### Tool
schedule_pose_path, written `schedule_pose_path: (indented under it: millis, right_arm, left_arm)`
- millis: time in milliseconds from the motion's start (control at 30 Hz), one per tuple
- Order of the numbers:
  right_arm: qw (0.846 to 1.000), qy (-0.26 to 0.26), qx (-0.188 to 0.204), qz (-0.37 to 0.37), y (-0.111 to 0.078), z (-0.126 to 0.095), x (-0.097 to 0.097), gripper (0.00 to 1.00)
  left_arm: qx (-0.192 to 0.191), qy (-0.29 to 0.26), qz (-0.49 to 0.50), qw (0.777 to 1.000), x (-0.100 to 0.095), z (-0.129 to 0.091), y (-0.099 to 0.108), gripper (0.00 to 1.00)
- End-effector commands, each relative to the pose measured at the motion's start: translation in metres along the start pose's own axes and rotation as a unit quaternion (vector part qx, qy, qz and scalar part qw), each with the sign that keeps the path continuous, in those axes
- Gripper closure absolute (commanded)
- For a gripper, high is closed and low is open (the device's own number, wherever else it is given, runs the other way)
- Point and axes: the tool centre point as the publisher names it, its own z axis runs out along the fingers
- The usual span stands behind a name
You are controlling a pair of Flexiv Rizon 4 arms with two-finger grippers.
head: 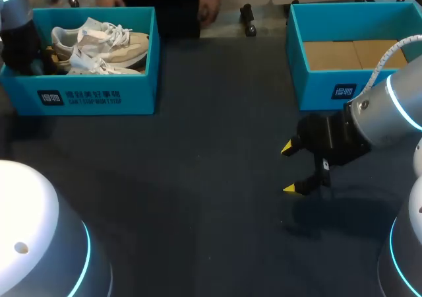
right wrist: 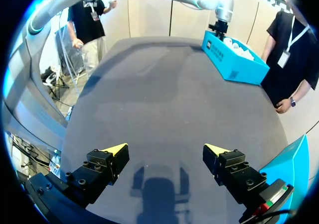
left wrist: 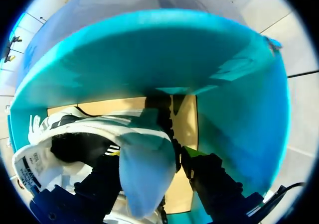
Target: Take the shoe out of the shoebox, open the shoe tongue, remove and reinsert the insole, then place the shoe into the shoebox
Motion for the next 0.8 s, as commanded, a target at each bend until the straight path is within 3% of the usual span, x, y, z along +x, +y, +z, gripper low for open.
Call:
schedule_pose_path:
  millis: [33,167,233,333,600,800]
  right_arm:
    - [1.000,-0.002,0.000,-0.001,-0.001,0.000,0.002,0.00]
    - [1.000,-0.002,0.000,-0.001,-0.001,0.000,0.002,0.00]
    - [1.000,-0.002,0.000,-0.001,-0.001,0.000,0.002,0.00]
    - [1.000,-0.002,0.000,-0.001,-0.001,0.000,0.002,0.00]
    - [1.000,-0.002,0.000,-0.001,-0.001,0.000,0.002,0.00]
    - [1.000,-0.002,0.000,-0.001,-0.001,0.000,0.002,0.00]
  left_arm:
    - [-0.001,0.004,0.002,1.000,-0.001,0.007,0.000,0.51]
    - [0.002,0.006,0.001,1.000,0.000,0.009,0.001,0.68]
    - [0.003,0.006,0.000,1.000,0.001,0.009,0.002,0.85]
    - [0.003,0.008,0.002,1.000,0.002,0.006,0.002,1.00]
    - [0.011,0.018,0.018,1.000,0.006,-0.003,0.000,1.00]
    - [0.014,0.028,0.027,0.999,0.009,-0.022,0.002,1.00]
